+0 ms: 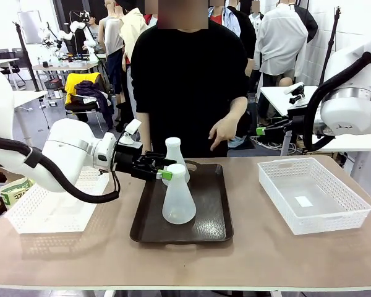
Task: Prepare the laboratory tools.
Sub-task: Place the picked Big flask upright in the Handle tray as directed by the person.
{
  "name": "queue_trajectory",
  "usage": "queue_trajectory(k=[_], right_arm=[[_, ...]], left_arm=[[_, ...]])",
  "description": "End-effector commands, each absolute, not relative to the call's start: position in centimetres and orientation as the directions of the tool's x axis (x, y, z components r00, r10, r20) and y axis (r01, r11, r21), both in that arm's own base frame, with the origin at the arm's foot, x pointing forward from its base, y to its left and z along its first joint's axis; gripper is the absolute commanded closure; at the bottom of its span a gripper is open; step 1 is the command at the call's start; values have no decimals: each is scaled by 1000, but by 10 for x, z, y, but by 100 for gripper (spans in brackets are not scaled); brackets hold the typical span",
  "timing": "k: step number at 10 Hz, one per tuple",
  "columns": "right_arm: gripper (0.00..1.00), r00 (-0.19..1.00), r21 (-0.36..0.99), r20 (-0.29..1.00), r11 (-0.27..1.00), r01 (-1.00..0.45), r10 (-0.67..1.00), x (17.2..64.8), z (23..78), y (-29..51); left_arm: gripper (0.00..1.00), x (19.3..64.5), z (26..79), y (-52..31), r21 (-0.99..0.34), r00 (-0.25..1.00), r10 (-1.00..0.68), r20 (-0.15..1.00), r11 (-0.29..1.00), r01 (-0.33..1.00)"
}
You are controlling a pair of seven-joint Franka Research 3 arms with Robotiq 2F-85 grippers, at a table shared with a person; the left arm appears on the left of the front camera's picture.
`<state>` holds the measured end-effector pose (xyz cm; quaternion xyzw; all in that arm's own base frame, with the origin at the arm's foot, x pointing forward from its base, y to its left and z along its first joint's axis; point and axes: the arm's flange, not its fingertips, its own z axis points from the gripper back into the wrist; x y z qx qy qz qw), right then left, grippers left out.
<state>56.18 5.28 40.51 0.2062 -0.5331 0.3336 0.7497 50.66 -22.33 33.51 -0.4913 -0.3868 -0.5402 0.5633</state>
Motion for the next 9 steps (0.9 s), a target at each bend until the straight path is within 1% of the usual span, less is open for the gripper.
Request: queue_trajectory(k=[1, 2, 3, 9], right_arm=[[0, 227, -38, 931, 695, -718, 285, 559, 406, 53], [0, 227, -38, 931, 695, -718, 285, 559, 406, 53], [0, 227, -38, 931, 695, -718, 285, 559, 406, 53], [0, 227, -38, 931, 695, -718, 285, 559, 406, 53]], left_arm=[[0, 505, 340, -218, -185, 163, -268, 950, -59, 981], [0, 507, 337, -213, -232, 211, -305, 929, -34, 972], [0, 507, 334, -220, -159, 139, -243, 960, -64, 985], [0, 507, 334, -220, -159, 139, -243, 960, -64, 985]])
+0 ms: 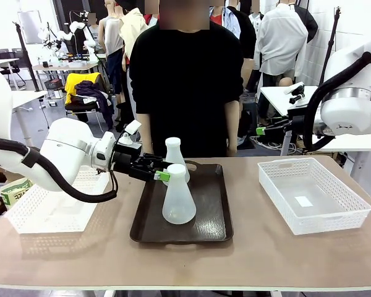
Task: Prepare the laboratory tools.
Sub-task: Place the picked Big flask upright in the Handle tray as directed by the person.
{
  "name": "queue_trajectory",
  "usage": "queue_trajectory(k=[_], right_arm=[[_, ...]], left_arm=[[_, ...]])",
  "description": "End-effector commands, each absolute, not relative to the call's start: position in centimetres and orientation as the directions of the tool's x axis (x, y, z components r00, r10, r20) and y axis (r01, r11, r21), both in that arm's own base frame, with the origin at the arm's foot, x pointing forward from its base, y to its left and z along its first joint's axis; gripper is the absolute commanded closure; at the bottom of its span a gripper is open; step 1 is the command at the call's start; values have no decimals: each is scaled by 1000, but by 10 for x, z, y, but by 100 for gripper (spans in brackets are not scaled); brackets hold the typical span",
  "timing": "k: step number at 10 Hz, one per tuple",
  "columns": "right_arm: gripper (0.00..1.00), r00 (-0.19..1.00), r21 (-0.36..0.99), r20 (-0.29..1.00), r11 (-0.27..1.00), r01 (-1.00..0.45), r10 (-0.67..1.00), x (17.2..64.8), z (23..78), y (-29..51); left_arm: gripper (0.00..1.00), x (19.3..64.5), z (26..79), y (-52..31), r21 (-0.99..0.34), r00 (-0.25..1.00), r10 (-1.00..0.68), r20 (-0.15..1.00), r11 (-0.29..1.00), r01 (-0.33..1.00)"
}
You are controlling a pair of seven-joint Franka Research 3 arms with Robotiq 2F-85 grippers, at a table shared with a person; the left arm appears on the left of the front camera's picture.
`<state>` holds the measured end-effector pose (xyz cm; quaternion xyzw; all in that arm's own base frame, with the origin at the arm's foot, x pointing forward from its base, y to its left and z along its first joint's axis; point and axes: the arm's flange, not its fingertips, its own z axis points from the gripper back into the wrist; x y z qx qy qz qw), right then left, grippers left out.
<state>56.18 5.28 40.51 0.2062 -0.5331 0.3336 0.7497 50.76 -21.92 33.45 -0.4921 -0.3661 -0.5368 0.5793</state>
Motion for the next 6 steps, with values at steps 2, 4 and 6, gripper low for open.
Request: queue_trajectory(k=[2, 4, 6], right_arm=[[0, 227, -38, 931, 695, -718, 285, 559, 406, 53], [0, 227, -38, 931, 695, -718, 285, 559, 406, 53], [0, 227, -38, 931, 695, -718, 285, 559, 406, 53]], left_arm=[[0, 507, 334, -220, -159, 139, -243, 960, -64, 985], [0, 507, 334, -220, -159, 139, -243, 960, -64, 985], [0, 507, 334, -220, -159, 139, -243, 960, -64, 985]])
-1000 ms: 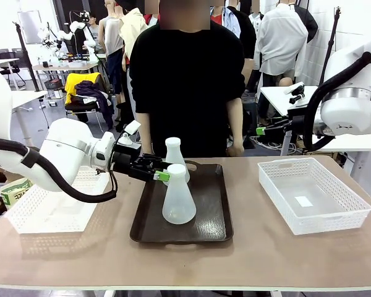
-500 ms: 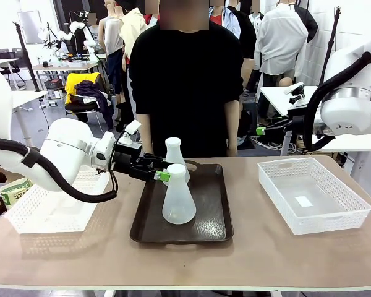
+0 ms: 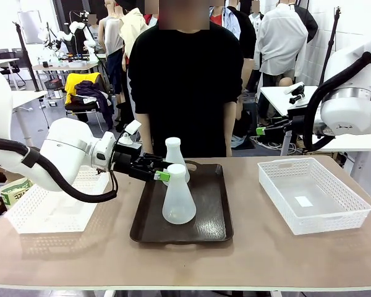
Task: Prepare the laboratory tools.
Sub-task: Place the picked Big flask upright in the Handle tray as directed by the person.
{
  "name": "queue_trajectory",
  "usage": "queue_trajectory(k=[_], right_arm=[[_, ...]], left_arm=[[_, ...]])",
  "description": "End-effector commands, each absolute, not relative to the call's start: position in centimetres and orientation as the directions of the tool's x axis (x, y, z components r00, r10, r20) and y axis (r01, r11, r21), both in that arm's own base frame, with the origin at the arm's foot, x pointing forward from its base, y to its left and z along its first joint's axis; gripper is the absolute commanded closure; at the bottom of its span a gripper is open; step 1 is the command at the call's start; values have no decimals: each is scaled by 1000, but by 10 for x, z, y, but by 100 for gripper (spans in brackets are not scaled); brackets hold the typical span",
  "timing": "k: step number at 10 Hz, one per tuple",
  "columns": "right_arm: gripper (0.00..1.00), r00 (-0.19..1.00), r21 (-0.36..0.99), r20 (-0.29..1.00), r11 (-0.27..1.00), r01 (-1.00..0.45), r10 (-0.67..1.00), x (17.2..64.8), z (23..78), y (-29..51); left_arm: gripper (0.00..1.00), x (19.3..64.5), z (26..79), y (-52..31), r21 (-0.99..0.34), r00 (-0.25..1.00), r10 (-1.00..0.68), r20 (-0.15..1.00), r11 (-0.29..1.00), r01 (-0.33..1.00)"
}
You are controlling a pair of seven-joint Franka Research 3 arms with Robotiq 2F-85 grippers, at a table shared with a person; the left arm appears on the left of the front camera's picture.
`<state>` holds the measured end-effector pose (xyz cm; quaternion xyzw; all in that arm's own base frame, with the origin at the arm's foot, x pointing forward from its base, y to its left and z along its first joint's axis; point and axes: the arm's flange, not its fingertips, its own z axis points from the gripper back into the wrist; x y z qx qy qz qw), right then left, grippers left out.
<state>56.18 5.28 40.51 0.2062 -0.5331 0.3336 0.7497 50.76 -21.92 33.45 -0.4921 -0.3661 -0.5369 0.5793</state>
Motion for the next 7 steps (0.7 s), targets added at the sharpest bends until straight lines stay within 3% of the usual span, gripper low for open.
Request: queue_trajectory(k=[1, 7], right_arm=[[0, 227, -38, 931, 695, -718, 285, 559, 406, 53], [0, 227, -38, 931, 695, -718, 285, 559, 406, 53]], left_arm=[[0, 507, 334, -220, -159, 139, -243, 960, -64, 985], [0, 507, 334, -220, -159, 139, -243, 960, -64, 985]])
